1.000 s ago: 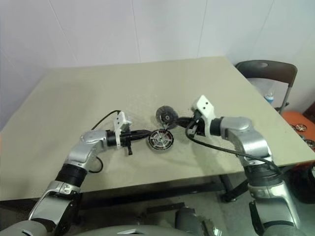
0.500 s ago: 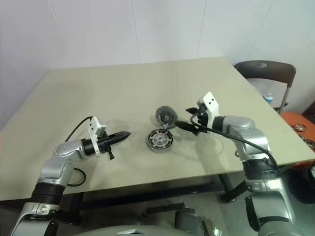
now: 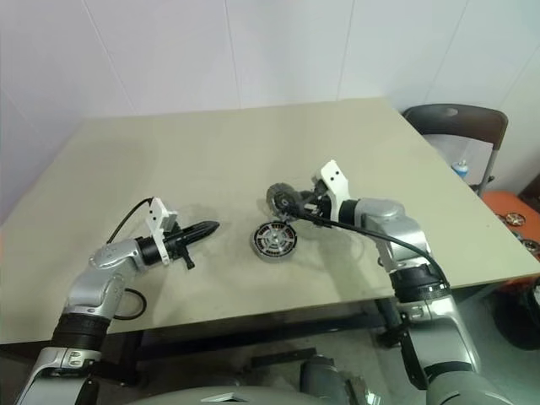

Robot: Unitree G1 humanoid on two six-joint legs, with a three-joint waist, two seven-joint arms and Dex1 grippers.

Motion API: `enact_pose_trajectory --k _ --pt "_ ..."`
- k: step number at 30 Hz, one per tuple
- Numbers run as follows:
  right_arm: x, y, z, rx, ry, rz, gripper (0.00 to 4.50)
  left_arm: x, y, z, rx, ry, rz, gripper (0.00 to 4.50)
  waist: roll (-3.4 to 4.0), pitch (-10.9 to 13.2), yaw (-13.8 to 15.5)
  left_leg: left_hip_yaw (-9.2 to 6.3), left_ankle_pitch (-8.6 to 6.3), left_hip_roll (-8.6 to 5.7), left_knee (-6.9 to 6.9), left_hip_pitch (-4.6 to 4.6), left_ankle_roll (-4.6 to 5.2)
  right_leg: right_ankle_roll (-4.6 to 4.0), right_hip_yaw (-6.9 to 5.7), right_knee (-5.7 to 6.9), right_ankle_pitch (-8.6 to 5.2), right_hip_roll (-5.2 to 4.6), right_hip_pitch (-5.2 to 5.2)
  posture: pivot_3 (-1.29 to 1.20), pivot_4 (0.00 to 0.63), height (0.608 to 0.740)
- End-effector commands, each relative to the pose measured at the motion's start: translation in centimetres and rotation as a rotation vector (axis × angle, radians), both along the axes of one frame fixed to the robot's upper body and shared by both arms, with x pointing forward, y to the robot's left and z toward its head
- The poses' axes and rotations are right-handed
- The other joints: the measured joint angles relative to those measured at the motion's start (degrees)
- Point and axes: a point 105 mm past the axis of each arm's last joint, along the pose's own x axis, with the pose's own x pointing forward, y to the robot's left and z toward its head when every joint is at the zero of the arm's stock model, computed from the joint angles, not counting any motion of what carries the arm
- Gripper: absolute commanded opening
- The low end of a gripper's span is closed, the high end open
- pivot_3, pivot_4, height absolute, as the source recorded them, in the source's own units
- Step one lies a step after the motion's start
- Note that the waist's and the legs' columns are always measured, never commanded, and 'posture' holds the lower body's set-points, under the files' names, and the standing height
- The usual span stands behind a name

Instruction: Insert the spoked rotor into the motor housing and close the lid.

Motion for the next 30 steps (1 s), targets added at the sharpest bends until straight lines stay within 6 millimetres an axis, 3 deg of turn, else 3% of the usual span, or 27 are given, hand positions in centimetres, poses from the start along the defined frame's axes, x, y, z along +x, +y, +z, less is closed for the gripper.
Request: enact_pose_trajectory --k 1,2,8,13,21,30 --pt "0.1 0.9 1.2 0.008 -0.059 0.021 0.76 0.5 -0.1 1.1 0.000 -0.056 0.000 0.00 0.00 0.0 0.0 0.00 0.00 0.00 0.00 0.00 0.00 0.00 0.00 0.00 0.00 0.00 0.00 0.00 0.000 0.740" --pt "0.1 1.0 1.2 0.007 -0.059 0.021 0.46 0.6 -0.1 1.1 0.000 -0.056 -0.001 0.00 0.01 0.0 0.0 0.00 0.00 0.00 0.00 -0.01 0.00 0.00 0.00 -0.01 0.00 0.00 0.00 0.00 0.000 0.740" --pt "0.2 0.9 1.6 0.013 -0.078 0.023 0.46 0.7 -0.1 1.1 0.004 -0.057 0.000 0.00 0.01 0.0 -0.1 0.02 0.00 0.01 -0.03 -0.02 0.00 -0.01 -0.03 -0.01 0.00 0.01 -0.05 0.00 0.000 0.740" --pt "-1.5 1.1 2.6 0.005 -0.093 0.129 0.46 0.6 -0.3 1.0 0.013 -0.054 -0.002 0.00 0.01 0.0 -0.1 0.01 0.00 0.01 -0.03 -0.03 0.00 -0.01 -0.04 -0.02 0.01 0.00 -0.05 0.00 0.000 0.740" --pt "-4.4 0.9 0.2 -0.212 -0.117 0.263 0.46 0.9 -0.6 1.3 0.024 -0.060 -0.003 0.00 -0.02 0.0 0.0 0.02 -0.01 0.02 -0.04 0.02 0.00 -0.01 -0.05 -0.02 0.01 0.00 0.01 0.00 0.000 0.740" --pt "-2.4 0.8 -0.6 -0.293 -0.248 0.160 0.46 1.1 -0.9 1.2 0.032 -0.060 -0.009 0.00 -0.07 -0.1 0.0 0.10 0.01 0.03 0.01 0.12 -0.03 -0.08 -0.04 0.03 0.06 0.00 0.11 0.00 0.000 0.740"
